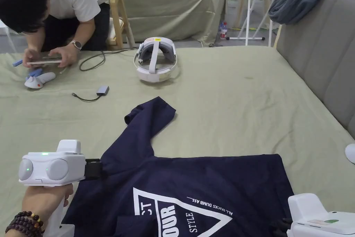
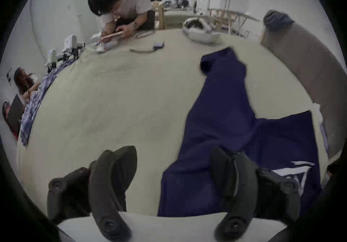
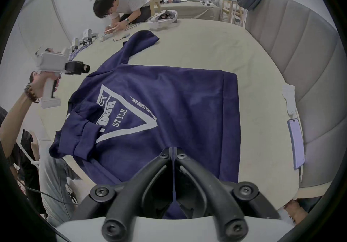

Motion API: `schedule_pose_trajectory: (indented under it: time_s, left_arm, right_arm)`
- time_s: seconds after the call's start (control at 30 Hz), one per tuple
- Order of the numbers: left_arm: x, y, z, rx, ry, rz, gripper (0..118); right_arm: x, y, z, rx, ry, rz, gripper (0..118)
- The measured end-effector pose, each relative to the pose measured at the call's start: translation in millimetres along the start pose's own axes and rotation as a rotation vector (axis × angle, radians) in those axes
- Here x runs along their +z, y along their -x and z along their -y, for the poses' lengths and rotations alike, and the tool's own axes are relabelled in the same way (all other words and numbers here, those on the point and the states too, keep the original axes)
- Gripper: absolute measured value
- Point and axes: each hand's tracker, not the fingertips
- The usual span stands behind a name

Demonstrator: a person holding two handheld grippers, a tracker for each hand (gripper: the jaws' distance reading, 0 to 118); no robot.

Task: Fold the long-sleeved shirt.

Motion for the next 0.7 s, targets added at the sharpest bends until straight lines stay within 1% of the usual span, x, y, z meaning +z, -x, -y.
schedule_pose_trajectory:
  time_s: [0.07, 0.17, 0.2, 0.23, 0.27, 0.33, 0.37, 0.43, 0.47, 0.5, 0.57, 0.6, 0.63, 0.67, 0.7]
  left_arm:
    - [-23.4, 1.4, -3.4, 0.011, 0.004, 0.016, 82]
    - [-35.5, -9.9, 4.8, 0.009, 0.054, 0.017, 80]
    - [-44.1, -12.4, 5.5, -0.007, 0.050, -0.033, 78]
    - [-37.7, -17.2, 8.8, -0.026, 0.007, -0.058, 69]
    - [-31.9, -19.6, 10.2, -0.018, 0.018, -0.039, 55]
    - [-17.1, -32.3, 12.8, -0.020, 0.011, -0.009, 22]
    - [-12.8, -38.4, 17.9, -0.050, 0.006, -0.013, 12]
    - [-10.4, -50.9, 30.5, -0.154, 0.015, 0.014, 12]
    - [-19.9, -48.7, 28.9, -0.202, 0.008, -0.043, 12]
    - [-19.7, -47.9, 25.0, -0.226, 0.031, -0.038, 11]
    - [-15.2, -39.8, 13.3, -0.167, 0.054, -0.015, 11]
    - [-3.8, -41.7, 10.7, -0.123, 0.049, 0.014, 11]
    - [4.2, -37.9, 6.8, -0.086, 0.020, 0.037, 11]
    - [12.3, -35.8, 3.6, -0.074, -0.014, 0.040, 11]
    - [21.8, -33.9, 0.1, -0.082, -0.039, 0.040, 11]
  right_arm:
    - [-1.3, -1.9, 0.1, -0.006, 0.001, 0.016, 0]
    - [-0.8, -3.1, -0.3, -0.001, 0.009, 0.043, 1]
    - [-1.4, -4.2, -0.2, -0.001, 0.012, 0.047, 2]
    - [-2.3, -6.0, -0.5, -0.004, 0.016, 0.047, 2]
    - [-4.3, -8.5, -0.8, -0.008, 0.020, 0.045, 2]
    - [-9.1, -14.1, -5.9, -0.021, 0.020, 0.041, 2]
    - [-12.6, -17.9, -11.8, -0.029, 0.016, 0.036, 2]
    - [-23.5, -27.6, -33.1, -0.040, 0.013, 0.030, 2]
    - [-29.6, -33.2, -46.6, -0.048, -0.001, 0.035, 2]
    - [-35.1, -38.5, -60.1, -0.050, -0.013, 0.051, 2]
    - [-48.1, -53.9, -89.0, -0.065, -0.024, 0.076, 3]
    - [-56.6, -66.4, -105.1, -0.095, -0.028, 0.084, 15]
    - [-66.0, -77.6, -117.8, -0.124, -0.021, 0.085, 41]
    - [-78.0, -88.8, -132.5, -0.159, 0.007, 0.103, 77]
    - [-93.2, -99.2, -144.3, -0.184, 0.046, 0.139, 109]
